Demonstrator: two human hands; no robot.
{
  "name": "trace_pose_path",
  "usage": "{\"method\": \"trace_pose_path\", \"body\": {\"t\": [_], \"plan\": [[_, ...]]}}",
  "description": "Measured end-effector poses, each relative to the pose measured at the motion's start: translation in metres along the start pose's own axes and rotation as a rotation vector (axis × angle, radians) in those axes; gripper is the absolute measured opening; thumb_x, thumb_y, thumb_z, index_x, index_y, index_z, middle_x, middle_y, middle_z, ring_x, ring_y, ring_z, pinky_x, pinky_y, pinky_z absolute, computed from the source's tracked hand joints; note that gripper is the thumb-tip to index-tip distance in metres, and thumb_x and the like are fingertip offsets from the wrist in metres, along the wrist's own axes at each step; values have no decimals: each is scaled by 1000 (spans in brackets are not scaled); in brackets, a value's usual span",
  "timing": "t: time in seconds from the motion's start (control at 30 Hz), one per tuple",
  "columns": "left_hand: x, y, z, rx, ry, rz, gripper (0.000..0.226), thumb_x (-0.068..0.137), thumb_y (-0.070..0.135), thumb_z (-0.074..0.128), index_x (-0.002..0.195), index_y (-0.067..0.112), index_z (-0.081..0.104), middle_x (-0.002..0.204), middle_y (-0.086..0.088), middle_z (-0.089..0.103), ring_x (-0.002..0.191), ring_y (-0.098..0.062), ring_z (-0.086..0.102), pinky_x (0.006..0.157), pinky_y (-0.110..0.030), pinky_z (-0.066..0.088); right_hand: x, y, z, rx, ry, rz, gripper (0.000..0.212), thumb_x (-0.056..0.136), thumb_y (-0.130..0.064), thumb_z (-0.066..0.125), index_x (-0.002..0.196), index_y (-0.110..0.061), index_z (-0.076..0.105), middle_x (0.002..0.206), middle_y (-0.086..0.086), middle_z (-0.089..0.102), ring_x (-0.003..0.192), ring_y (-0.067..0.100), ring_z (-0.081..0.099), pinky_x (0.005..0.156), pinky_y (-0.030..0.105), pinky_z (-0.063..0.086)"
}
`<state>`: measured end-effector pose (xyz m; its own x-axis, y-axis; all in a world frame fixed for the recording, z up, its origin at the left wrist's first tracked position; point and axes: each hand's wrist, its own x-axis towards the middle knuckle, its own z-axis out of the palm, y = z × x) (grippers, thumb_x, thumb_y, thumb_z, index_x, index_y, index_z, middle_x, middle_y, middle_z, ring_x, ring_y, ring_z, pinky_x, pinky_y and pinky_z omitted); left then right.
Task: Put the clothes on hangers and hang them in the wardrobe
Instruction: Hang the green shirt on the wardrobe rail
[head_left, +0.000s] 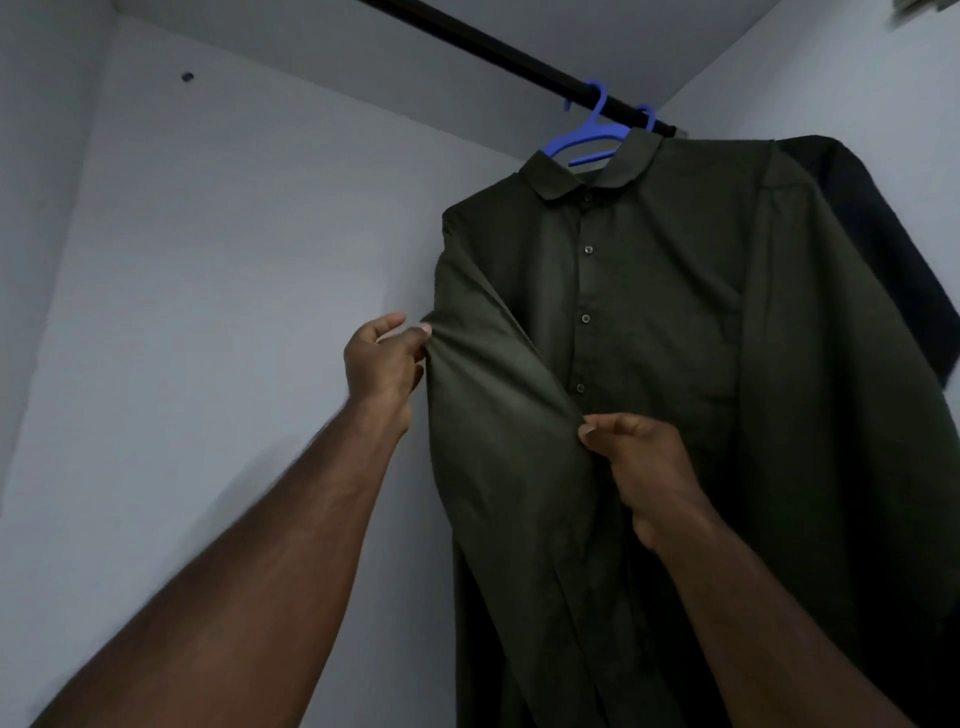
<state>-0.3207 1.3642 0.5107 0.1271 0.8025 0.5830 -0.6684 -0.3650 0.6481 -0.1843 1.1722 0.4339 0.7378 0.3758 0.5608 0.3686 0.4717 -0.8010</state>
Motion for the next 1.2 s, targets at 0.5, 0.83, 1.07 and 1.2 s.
{"method": "trace_pose_path", "body": {"t": [0.5,0.83,1.07,1.2], "plan": [[4,4,-24,454,98,436,19,93,16,66,110,23,67,81,11,62,78,-8,61,84,-24,53,1,41,34,-265,-42,-41,10,88,-10,73,80,-16,71,75,4,71,67,15,62,65,27,50],[-14,-36,-44,269,-248,-294,26,93,20,72,116,14,61,106,-5,69,95,-23,66,73,-33,56,8,66,44,-571,-24,-115,21,81,-21,79,69,-21,62,73,-3,67,69,22,66,71,37,60],[-4,-94,-37,482,-118,-52,37,87,17,77,120,9,63,117,-8,68,102,-26,65,92,-40,57,24,85,34,-794,-28,-146,20,84,-19,77,77,-26,60,94,-2,72,91,17,66,74,21,47],[1,-116,-25,528,-145,-15,45,87,18,77,127,11,57,121,-8,66,105,-27,64,96,-44,56,40,97,34,-863,-24,-154,15,84,-19,76,84,-26,63,99,0,73,95,19,68,76,22,49]]}}
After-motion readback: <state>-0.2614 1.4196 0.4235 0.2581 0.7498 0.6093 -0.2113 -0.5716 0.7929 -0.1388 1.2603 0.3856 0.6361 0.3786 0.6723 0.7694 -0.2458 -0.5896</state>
